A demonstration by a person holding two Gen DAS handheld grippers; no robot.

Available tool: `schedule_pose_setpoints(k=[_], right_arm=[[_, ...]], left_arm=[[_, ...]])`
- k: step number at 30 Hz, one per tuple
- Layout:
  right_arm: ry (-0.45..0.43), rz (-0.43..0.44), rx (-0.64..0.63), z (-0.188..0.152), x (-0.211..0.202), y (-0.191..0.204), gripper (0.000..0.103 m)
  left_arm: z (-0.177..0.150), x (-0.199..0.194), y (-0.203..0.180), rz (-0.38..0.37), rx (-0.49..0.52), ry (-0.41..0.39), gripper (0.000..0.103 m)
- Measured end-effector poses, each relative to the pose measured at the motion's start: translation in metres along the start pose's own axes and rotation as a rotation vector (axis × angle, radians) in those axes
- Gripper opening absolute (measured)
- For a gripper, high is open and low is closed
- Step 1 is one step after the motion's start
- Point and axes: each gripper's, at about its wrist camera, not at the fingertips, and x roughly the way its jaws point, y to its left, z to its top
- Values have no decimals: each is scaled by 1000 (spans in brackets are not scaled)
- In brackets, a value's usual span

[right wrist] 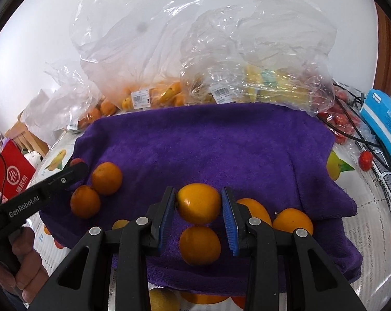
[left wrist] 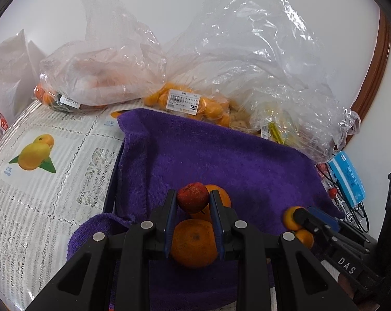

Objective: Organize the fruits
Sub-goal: 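Lower the red fruit onto the towel and open the left tool while the right tool releases its orange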

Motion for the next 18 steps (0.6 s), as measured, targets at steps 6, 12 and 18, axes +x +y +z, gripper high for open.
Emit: schedule_pose_setpoints(k=[6, 12, 18], right_arm=[[-19, -10, 12, 3, -8, -3, 36], [-30, -17, 27, 6, -15, -7, 38], [-46, -51, 29, 8, -21, -6, 39]], left_arm=[[-2, 2, -4, 2, 17, 4, 24], [-2, 3, -4, -7, 19, 3, 24], [-1, -3, -3, -29, 7, -19, 39]])
